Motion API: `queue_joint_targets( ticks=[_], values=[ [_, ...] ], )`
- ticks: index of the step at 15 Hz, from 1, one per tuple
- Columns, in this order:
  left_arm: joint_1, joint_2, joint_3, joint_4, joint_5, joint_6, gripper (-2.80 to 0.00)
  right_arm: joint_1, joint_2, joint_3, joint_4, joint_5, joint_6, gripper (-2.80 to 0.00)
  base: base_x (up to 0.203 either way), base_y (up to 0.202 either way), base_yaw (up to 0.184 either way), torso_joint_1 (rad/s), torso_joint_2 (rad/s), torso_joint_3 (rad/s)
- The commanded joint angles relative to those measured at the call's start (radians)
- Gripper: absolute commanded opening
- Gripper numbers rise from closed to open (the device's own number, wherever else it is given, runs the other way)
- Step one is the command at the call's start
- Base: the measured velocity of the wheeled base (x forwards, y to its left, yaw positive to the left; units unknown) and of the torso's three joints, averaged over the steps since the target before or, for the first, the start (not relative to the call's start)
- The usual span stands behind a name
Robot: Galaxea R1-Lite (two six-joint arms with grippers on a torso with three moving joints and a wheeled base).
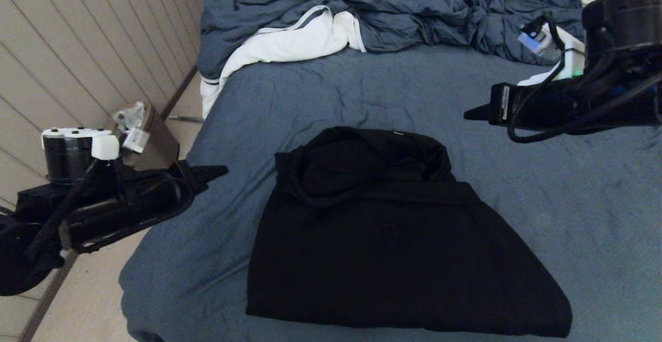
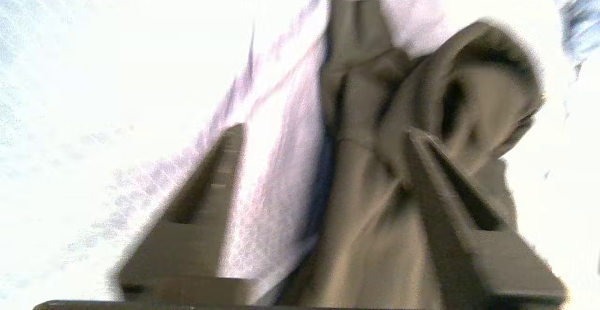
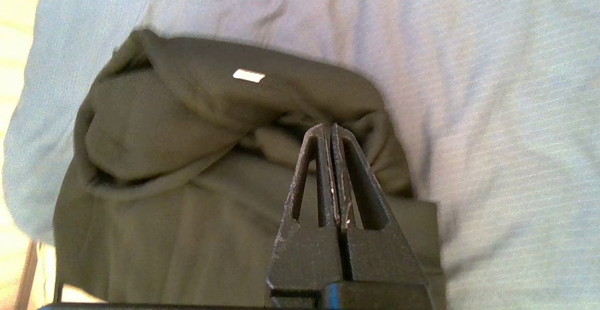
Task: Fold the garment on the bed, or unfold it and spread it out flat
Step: Unfold the black sweatshirt
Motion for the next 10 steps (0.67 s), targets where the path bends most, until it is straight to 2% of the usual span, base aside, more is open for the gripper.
queue_joint_targets(
  ticks=[1, 4, 7, 10],
  values=[
    [0.017, -0.053, 0.024, -0.006, -0.007, -0.004, -2.8, 0.038, 0.002, 0.009, 0.001, 0.001, 0.002, -2.8, 0.0, 0.0, 0.0, 0.0, 0.0, 0.0],
    [-0.06, -0.044, 0.069, -0.016, -0.088, -0.013, -2.8, 0.157, 0.009, 0.044, 0.003, 0.001, 0.006, -2.8, 0.0, 0.0, 0.0, 0.0, 0.0, 0.0],
    [-0.09, -0.04, 0.098, -0.016, -0.099, -0.021, -2.8, 0.283, 0.031, 0.109, 0.002, -0.012, 0.006, -2.8, 0.0, 0.0, 0.0, 0.0, 0.0, 0.0],
    [-0.169, -0.032, 0.122, -0.017, -0.1, -0.044, -2.8, 0.378, 0.105, 0.106, 0.004, -0.083, -0.004, -2.8, 0.0, 0.0, 0.0, 0.0, 0.0, 0.0]
  ],
)
